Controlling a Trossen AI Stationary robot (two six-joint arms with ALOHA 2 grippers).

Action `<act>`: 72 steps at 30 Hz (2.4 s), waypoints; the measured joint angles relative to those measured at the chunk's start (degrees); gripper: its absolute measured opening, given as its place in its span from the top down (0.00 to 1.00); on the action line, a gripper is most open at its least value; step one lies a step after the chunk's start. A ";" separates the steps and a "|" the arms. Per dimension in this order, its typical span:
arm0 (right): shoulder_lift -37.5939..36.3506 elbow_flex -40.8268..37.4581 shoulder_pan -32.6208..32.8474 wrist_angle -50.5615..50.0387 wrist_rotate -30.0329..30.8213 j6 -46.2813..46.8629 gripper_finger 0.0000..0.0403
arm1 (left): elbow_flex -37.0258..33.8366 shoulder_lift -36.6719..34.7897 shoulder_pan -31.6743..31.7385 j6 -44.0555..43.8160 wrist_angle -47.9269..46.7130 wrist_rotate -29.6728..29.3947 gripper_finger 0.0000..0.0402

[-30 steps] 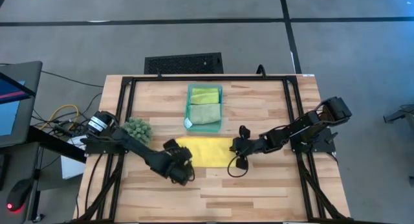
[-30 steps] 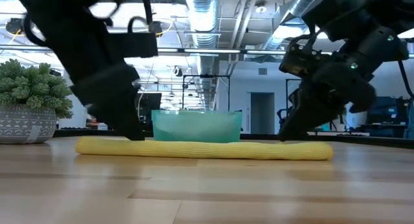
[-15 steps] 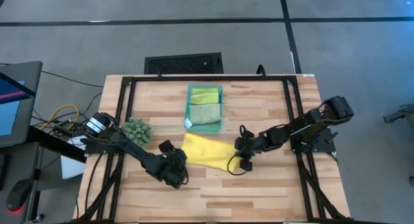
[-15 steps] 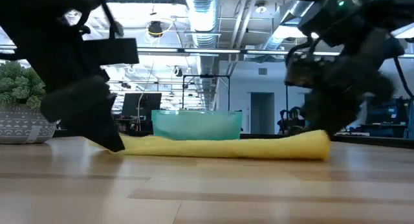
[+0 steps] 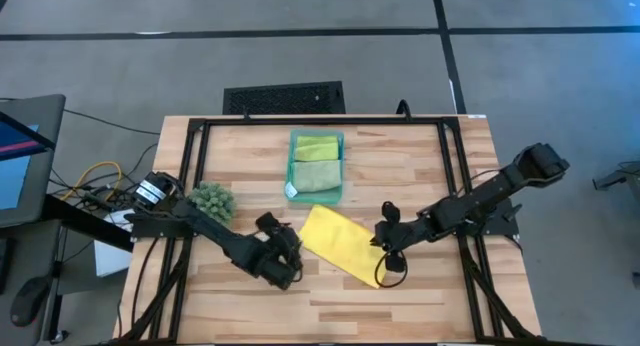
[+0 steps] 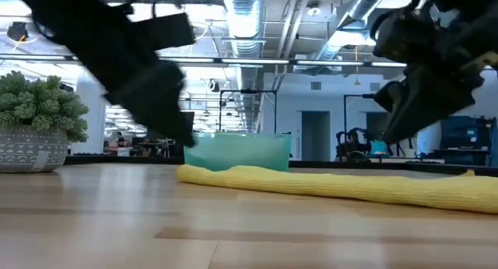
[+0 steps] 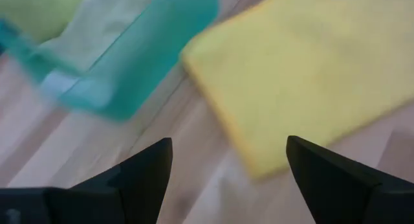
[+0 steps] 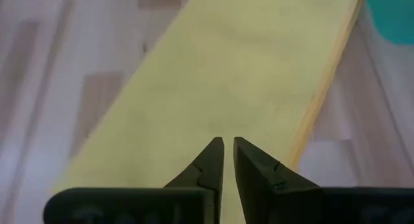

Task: Fold microfiber towels
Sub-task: Fold the yellow microfiber cloth

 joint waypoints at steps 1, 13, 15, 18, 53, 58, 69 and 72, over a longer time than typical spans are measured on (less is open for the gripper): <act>0.60 -0.29 0.00 0.02 -0.04 -0.65 0.85 | 0.00 0.07 0.80 2.00 2.68 0.51 0.26; 10.97 -0.18 2.57 2.81 -17.91 -2.50 0.85 | 0.62 7.49 11.78 15.07 13.79 8.47 0.26; 11.65 0.47 3.70 5.16 -21.24 -4.06 0.85 | 2.01 7.14 12.78 16.57 10.18 8.85 0.26; 11.79 2.54 5.27 4.78 -21.90 -8.04 0.85 | 5.17 6.05 13.01 21.12 3.23 9.41 0.26; 24.83 17.66 10.10 13.70 -20.38 -20.59 0.85 | 8.81 4.30 6.64 38.08 26.70 23.36 0.26; 26.10 17.72 11.35 18.88 -16.62 -20.88 0.85 | 8.41 6.56 1.57 39.67 35.39 27.93 0.26; 26.20 17.65 8.83 15.02 -12.83 -20.28 0.84 | 8.87 19.95 -1.29 36.66 53.32 39.03 0.32; 26.20 17.16 8.49 13.06 -12.85 -20.28 0.84 | 9.03 20.04 -0.35 33.78 53.85 44.60 0.35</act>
